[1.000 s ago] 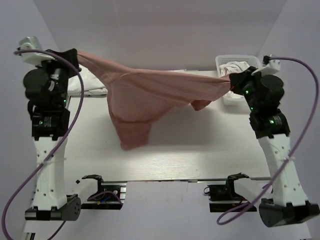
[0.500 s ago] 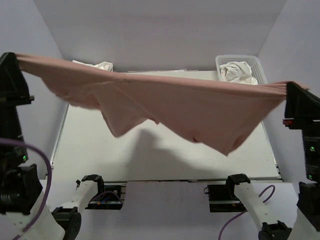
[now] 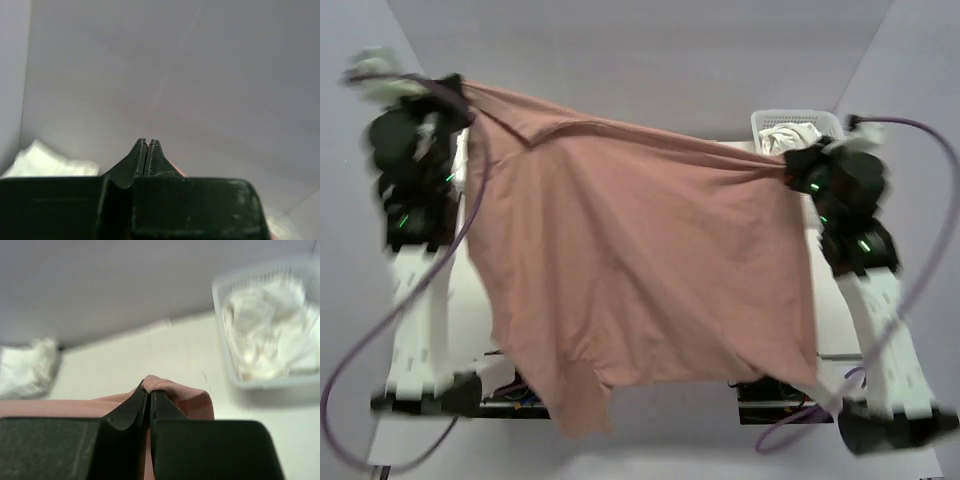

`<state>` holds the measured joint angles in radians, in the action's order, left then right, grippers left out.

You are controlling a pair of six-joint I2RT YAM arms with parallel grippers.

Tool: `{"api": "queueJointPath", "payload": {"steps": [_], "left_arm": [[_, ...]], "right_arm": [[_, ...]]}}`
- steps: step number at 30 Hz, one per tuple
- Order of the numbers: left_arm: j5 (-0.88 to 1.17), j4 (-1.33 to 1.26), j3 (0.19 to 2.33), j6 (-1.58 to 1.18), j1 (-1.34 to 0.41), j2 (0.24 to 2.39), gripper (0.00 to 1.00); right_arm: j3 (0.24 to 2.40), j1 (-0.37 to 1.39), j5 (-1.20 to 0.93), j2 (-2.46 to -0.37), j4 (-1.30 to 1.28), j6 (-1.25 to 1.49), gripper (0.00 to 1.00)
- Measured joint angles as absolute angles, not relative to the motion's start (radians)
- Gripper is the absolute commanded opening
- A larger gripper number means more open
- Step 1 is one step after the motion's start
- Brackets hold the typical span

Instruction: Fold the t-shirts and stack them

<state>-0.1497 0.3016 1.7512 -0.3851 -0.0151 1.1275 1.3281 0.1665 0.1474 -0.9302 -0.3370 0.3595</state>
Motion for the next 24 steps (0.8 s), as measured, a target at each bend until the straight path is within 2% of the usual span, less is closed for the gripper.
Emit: {"api": "queueJointPath", "payload": {"steps": [1, 3, 4, 5, 6, 8, 9, 12, 15, 19, 24], "left_arm": [[-0.15, 0.273, 1.697, -0.385, -0.015, 1.182, 0.02], [-0.149, 0.212, 1.582, -0.384, -0.014, 1.319, 0.38], [-0.145, 0.187, 1.528, -0.377, -0.013, 1.388, 0.63], [-0.146, 0.162, 1.472, -0.383, -0.013, 1.477, 0.99], [-0.146, 0.151, 1.437, -0.376, -0.01, 1.554, 1.0], [-0.154, 0.167, 1.402, -0.388, -0.007, 1.731, 1.0], [-0.16, 0.184, 1.412, -0.392, -0.006, 1.81, 1.0], [-0.172, 0.277, 1.499, -0.406, -0.003, 2.02, 1.0], [-0.164, 0.307, 1.535, -0.413, -0.003, 2.075, 1.0], [-0.125, 0.258, 1.46, -0.419, -0.006, 1.949, 1.0], [0.036, 0.121, 1.227, -0.447, -0.015, 1.656, 1.0]], "right_arm": [[1.28, 0.166, 0.145, -0.983, -0.318, 0.362, 0.0], [1.174, 0.164, 0.133, -1.107, -0.268, 0.368, 0.0], [1.132, 0.164, 0.128, -1.157, -0.255, 0.373, 0.0], [1.082, 0.164, 0.125, -1.221, -0.233, 0.379, 0.02], [1.05, 0.163, 0.121, -1.27, -0.216, 0.384, 0.29], [1.016, 0.162, 0.112, -1.391, -0.193, 0.397, 0.63], [1.019, 0.16, 0.105, -1.448, -0.184, 0.397, 0.9], [1.07, 0.159, 0.085, -1.607, -0.185, 0.384, 0.9], [1.119, 0.16, 0.073, -1.67, -0.182, 0.382, 0.9], [1.078, 0.16, 0.084, -1.593, -0.185, 0.406, 0.9], [0.898, 0.158, 0.126, -1.372, -0.237, 0.474, 0.9]]}}
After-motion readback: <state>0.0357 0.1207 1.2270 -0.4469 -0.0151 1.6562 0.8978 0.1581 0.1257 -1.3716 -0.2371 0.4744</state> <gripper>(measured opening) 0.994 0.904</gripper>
